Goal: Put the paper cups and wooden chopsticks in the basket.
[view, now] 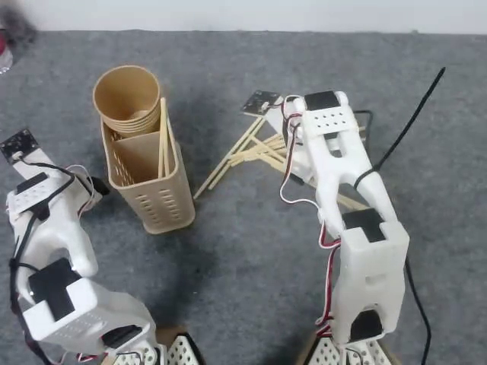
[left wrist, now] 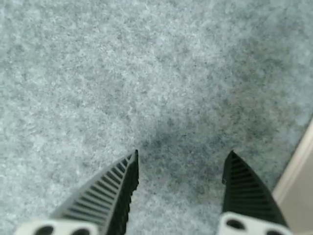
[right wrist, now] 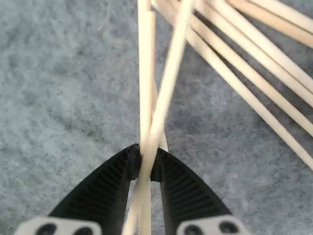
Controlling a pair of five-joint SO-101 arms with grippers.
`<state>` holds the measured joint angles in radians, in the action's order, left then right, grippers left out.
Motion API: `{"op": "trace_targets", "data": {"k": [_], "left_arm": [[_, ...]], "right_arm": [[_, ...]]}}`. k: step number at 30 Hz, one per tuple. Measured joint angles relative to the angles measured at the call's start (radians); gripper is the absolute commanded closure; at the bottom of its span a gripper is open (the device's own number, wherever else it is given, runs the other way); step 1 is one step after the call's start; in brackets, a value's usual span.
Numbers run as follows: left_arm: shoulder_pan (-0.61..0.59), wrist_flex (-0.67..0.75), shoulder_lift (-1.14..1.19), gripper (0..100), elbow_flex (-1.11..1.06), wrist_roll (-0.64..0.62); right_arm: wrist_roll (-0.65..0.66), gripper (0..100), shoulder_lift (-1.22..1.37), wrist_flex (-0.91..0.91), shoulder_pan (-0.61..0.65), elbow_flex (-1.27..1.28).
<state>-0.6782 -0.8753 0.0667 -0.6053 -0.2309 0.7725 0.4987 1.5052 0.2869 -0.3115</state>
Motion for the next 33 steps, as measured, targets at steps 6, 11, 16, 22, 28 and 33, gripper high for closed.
{"op": "trace_targets", "data": {"k": [6, 11, 16, 22, 28, 33], "left_arm": [[0.0, 0.0, 0.0, 74, 0.0, 0.0], [0.0, 0.0, 0.0, 74, 0.0, 0.0], [0.0, 0.0, 0.0, 74, 0.0, 0.0], [0.0, 0.0, 0.0, 74, 0.0, 0.0], [0.0, 0.0, 0.0, 74, 0.0, 0.0], [0.0, 0.0, 0.0, 74, 0.0, 0.0]], "right_arm": [[0.0, 81.7, -0.011, 0.0, -0.005, 0.0], [0.0, 83.0, -0.011, 0.002, -0.005, 0.0], [0.06, 84.7, -0.012, 0.002, -0.005, 0.037], [0.074, 84.6, -0.012, -0.112, -0.028, 0.1], [0.072, 79.4, -0.012, -0.261, -0.133, 0.1], [0.087, 82.2, 0.017, -0.319, -0.144, 0.1]]}}
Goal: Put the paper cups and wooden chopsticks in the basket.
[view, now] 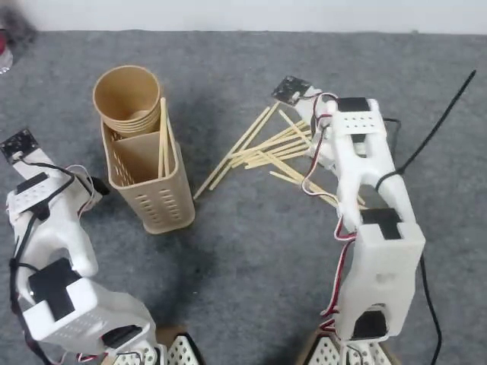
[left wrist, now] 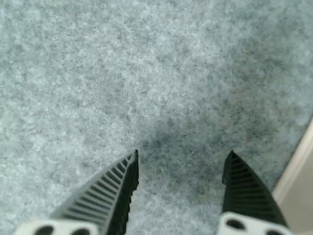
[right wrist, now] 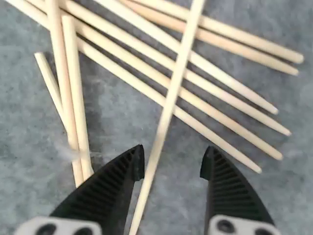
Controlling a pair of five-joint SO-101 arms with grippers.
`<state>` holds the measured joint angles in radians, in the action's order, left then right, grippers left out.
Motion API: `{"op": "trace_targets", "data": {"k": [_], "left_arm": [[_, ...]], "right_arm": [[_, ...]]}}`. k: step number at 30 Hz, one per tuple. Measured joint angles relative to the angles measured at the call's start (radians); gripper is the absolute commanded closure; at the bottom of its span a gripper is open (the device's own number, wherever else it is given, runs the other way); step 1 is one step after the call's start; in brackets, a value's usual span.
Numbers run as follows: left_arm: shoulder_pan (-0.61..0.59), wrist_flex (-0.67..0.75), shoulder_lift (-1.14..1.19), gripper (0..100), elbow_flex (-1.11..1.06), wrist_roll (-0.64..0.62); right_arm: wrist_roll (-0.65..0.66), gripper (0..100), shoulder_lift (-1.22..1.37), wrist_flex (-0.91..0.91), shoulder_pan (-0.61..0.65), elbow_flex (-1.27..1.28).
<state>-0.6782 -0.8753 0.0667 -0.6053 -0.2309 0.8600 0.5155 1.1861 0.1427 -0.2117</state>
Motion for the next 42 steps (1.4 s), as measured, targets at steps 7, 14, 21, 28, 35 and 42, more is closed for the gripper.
{"op": "trace_targets", "data": {"k": [7, 14, 21, 28, 35, 42], "left_arm": [[0.0, 0.0, 0.0, 74, 0.0, 0.0], [0.0, 0.0, 0.0, 74, 0.0, 0.0], [0.0, 0.0, 0.0, 74, 0.0, 0.0], [0.0, 0.0, 0.0, 74, 0.0, 0.0], [0.0, 0.0, 0.0, 74, 0.0, 0.0], [0.0, 0.0, 0.0, 74, 0.0, 0.0]], "right_arm": [[0.041, 87.6, 0.092, -0.005, -0.003, -0.006], [0.049, 98.6, 0.109, -0.018, -0.006, -0.029], [0.049, 99.1, 0.061, 0.058, -0.002, -0.092], [0.003, 99.1, -0.288, 0.281, 0.023, -0.189], [-0.302, 99.1, -0.649, 0.284, 0.236, -0.12], [-0.646, 99.1, -0.856, -0.112, 0.443, 0.302]]}}
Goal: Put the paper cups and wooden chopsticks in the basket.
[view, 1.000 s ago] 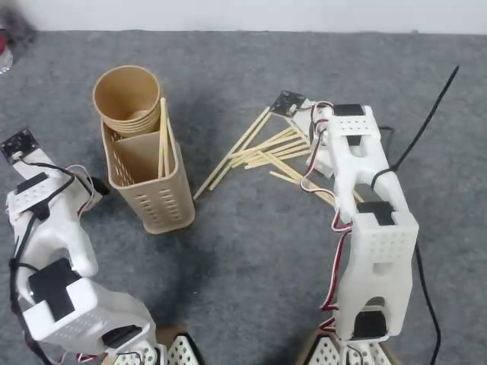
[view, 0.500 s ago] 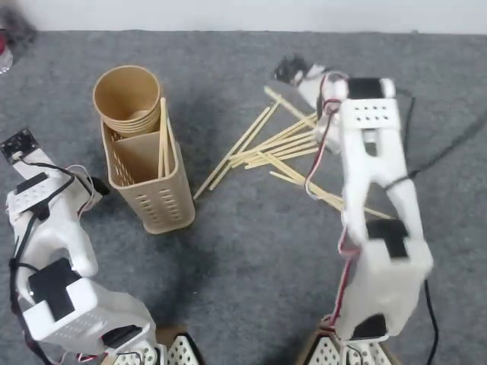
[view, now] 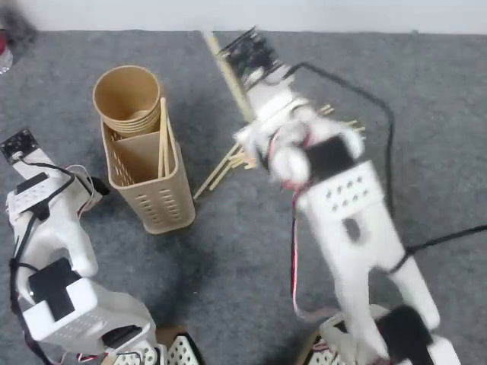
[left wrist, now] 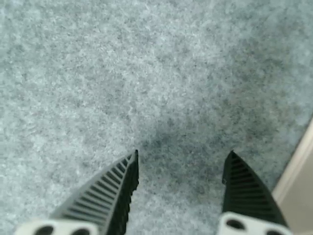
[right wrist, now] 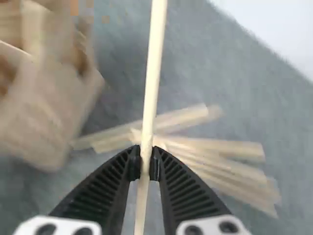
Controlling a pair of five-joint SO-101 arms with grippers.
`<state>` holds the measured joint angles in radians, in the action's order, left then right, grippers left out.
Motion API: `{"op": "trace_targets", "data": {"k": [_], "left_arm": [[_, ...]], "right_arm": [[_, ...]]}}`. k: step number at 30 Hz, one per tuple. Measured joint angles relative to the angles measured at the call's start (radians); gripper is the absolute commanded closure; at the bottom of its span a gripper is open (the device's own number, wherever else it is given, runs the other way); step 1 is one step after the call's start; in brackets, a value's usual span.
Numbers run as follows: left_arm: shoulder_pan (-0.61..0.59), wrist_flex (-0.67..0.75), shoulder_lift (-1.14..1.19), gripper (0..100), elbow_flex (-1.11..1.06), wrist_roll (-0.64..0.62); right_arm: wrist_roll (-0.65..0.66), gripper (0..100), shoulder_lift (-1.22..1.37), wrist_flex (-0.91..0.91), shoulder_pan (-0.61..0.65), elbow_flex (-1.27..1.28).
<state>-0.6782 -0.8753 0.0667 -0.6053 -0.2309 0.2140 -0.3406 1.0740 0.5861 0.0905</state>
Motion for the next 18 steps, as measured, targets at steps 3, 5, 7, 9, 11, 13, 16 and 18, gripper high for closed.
{"op": "trace_targets", "data": {"k": [3, 5, 7, 9, 11, 13, 16, 18], "left_arm": [[0.0, 0.0, 0.0, 74, 0.0, 0.0], [0.0, 0.0, 0.0, 74, 0.0, 0.0], [0.0, 0.0, 0.0, 74, 0.0, 0.0], [0.0, 0.0, 0.0, 74, 0.0, 0.0], [0.0, 0.0, 0.0, 74, 0.0, 0.0], [0.0, 0.0, 0.0, 74, 0.0, 0.0], [0.0, 0.0, 0.0, 74, 0.0, 0.0], [0.0, 0.0, 0.0, 74, 0.0, 0.0]], "right_arm": [[-0.011, 99.1, -0.138, -0.242, 0.097, 0.123], [-0.011, 99.1, -0.206, -0.419, 0.152, 0.181], [-0.011, 99.1, -0.226, -0.566, 0.206, 0.196], [-0.011, 99.1, -0.226, -0.634, 0.258, 0.196], [-0.011, 99.1, -0.209, -0.657, 0.313, 0.196], [-0.011, 99.1, -0.181, -0.666, 0.362, 0.196], [-0.011, 99.1, -0.137, -0.671, 0.399, 0.193], [-0.011, 99.1, -0.095, -0.681, 0.4, 0.193]]}}
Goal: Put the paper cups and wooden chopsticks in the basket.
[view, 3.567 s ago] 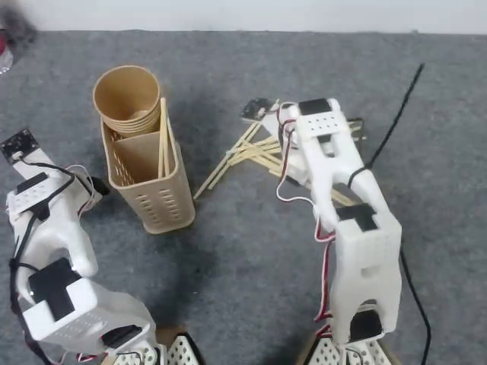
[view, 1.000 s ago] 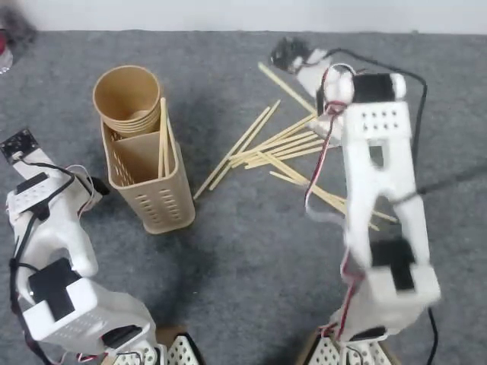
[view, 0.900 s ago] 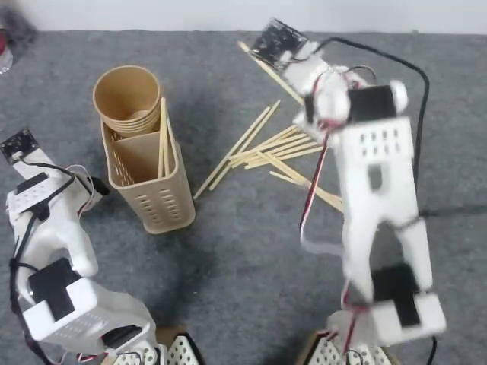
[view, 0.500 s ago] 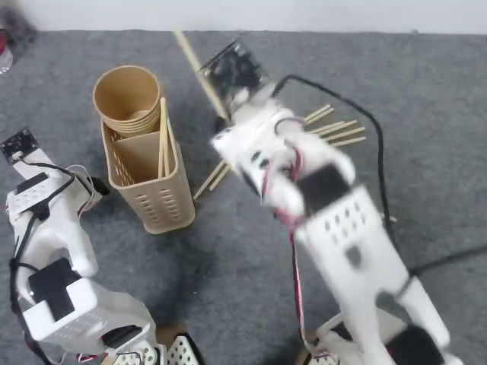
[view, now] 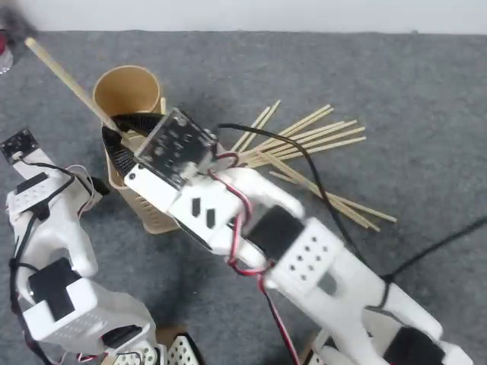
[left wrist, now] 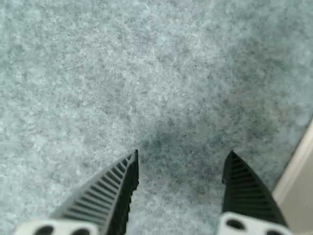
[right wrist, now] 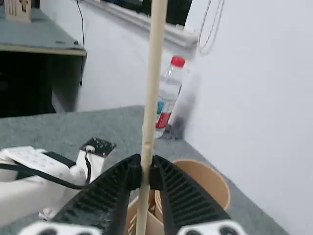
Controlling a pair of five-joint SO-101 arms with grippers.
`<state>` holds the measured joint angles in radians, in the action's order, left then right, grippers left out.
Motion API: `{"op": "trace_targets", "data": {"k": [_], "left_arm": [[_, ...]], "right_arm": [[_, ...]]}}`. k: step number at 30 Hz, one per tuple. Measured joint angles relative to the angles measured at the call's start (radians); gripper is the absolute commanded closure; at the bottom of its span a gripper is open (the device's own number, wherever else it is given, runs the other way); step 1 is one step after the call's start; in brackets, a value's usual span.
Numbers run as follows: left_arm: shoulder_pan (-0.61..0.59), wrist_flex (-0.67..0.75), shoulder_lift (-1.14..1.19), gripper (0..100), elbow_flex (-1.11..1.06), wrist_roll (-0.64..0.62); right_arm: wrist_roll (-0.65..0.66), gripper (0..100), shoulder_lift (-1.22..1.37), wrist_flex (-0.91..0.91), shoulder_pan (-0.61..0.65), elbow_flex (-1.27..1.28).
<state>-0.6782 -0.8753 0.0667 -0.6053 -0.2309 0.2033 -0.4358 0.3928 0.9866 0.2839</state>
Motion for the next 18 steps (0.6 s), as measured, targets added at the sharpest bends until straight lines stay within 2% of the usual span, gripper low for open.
{"op": "trace_targets", "data": {"k": [9, 11, 14, 16, 18], "left_arm": [[0.0, 0.0, 0.0, 74, 0.0, 0.0], [0.0, 0.0, 0.0, 74, 0.0, 0.0], [0.0, 0.0, 0.0, 74, 0.0, 0.0], [0.0, 0.0, 0.0, 74, 0.0, 0.0], [0.0, 0.0, 0.0, 74, 0.0, 0.0]], "right_arm": [[0.035, 97.7, 0.178, -0.193, -0.04, 0.002], [0.044, 90.2, 0.215, -0.198, -0.038, 0.002], [0.046, 73.1, 0.232, -0.158, -0.038, 0.002], [0.046, 72.2, 0.232, -0.107, -0.038, 0.002], [0.046, 77.2, 0.226, -0.064, -0.038, 0.002]]}}
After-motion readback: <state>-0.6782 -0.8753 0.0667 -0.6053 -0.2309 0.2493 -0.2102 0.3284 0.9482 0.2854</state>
